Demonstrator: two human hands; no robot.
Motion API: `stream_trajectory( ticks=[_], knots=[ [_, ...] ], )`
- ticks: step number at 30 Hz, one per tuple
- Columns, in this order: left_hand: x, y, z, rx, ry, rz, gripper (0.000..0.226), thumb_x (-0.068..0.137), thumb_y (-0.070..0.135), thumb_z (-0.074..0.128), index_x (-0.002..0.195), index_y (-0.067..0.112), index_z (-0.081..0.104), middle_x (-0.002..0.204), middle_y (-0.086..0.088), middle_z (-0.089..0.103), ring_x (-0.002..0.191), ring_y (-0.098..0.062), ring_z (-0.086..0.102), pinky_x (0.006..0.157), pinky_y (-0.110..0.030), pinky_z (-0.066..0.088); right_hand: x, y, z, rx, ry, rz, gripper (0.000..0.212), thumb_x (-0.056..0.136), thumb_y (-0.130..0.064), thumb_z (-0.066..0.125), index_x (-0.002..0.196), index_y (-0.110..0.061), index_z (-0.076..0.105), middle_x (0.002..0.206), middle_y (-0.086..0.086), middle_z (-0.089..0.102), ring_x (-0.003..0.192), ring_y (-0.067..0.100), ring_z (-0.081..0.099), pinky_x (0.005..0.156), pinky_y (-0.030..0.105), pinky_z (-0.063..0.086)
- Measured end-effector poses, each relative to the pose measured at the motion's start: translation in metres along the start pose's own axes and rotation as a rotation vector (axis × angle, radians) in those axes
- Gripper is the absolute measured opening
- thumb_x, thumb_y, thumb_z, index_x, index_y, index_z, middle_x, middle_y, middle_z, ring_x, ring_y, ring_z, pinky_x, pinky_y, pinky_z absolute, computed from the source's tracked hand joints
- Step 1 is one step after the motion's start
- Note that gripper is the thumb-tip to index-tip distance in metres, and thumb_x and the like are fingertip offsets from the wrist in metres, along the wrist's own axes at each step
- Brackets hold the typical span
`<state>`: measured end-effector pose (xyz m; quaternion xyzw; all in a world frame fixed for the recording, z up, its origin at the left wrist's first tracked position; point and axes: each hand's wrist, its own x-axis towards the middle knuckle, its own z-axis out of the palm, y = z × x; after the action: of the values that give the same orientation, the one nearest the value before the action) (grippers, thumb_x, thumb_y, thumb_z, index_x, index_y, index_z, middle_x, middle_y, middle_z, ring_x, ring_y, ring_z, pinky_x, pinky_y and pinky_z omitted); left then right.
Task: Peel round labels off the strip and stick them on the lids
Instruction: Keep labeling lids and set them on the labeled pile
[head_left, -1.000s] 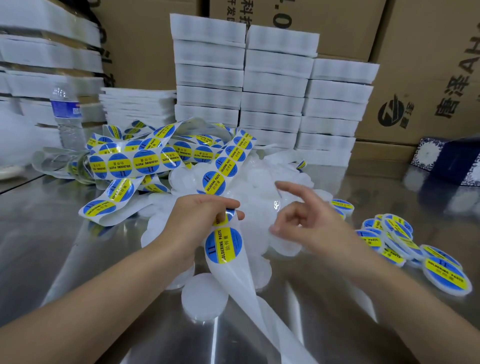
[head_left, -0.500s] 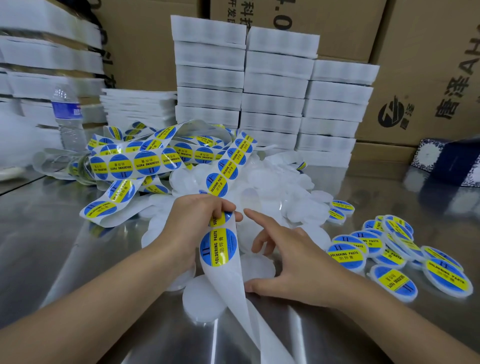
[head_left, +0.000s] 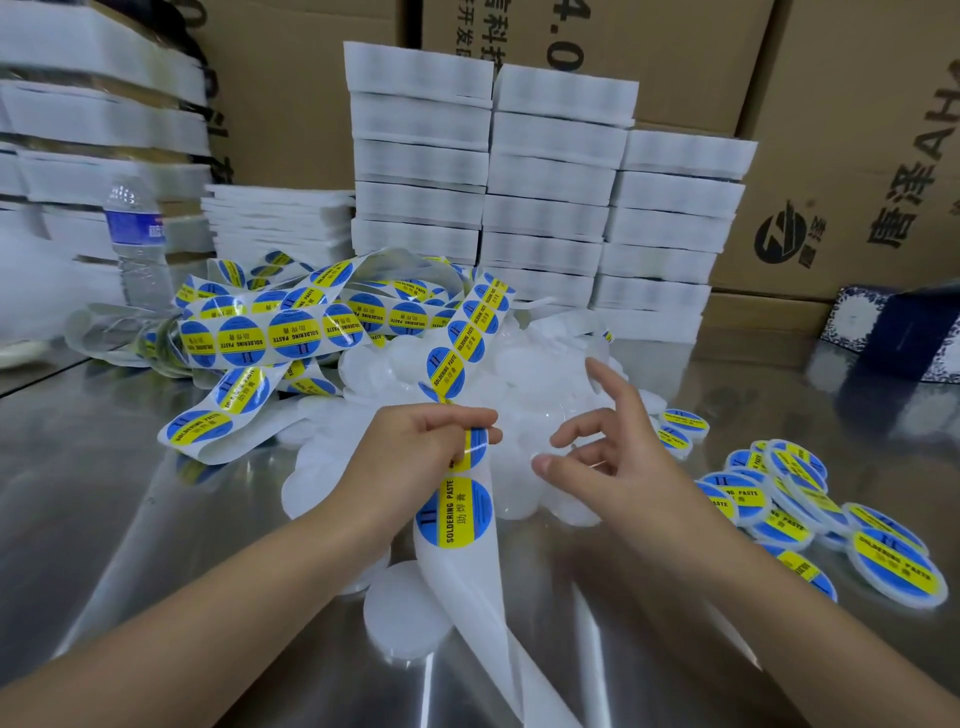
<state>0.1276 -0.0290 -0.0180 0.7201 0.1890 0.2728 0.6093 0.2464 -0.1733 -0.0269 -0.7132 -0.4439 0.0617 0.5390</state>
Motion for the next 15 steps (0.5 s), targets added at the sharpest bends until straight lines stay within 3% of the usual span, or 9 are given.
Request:
stream_trajectory(
  ticks=[3, 9, 15],
  knots=[
    [-0.002, -0.003, 0.002, 0.027, -0.051, 0.024, 0.035, 0.084, 0.001, 0.059, 0.086, 0.033, 0.073, 0.084, 0.019, 0.074, 0.083, 0.001, 0.069, 0.071, -0.012, 0.052, 0.0, -0.002, 0.0, 0.079, -0.037, 0.049, 0.085, 0.068, -0.043, 0.077, 0.129, -0.056, 0.02, 0.091, -0.015, 0.06, 0.077, 0.008, 0.064, 0.056, 0.014, 0.045],
    [-0.007, -0.002, 0.004, 0.02, -0.127, 0.074, 0.029, 0.074, 0.013, 0.078, 0.082, 0.041, 0.075, 0.089, 0.013, 0.075, 0.08, -0.003, 0.071, 0.064, -0.01, 0.05, -0.001, -0.005, 0.004, 0.11, -0.123, 0.077, 0.088, 0.06, -0.052, 0.072, 0.132, -0.052, 0.021, 0.091, -0.014, 0.063, 0.077, 0.006, 0.065, 0.069, 0.023, 0.046],
    [-0.005, -0.002, 0.004, 0.014, -0.138, 0.038, 0.016, 0.071, 0.019, 0.081, 0.086, 0.025, 0.075, 0.083, 0.006, 0.075, 0.074, -0.008, 0.071, 0.061, -0.013, 0.05, 0.0, -0.01, 0.0, 0.171, -0.087, 0.109, 0.09, 0.052, -0.062, 0.069, 0.131, -0.047, 0.031, 0.086, -0.016, 0.065, 0.074, -0.003, 0.061, 0.069, 0.023, 0.046]
  ],
)
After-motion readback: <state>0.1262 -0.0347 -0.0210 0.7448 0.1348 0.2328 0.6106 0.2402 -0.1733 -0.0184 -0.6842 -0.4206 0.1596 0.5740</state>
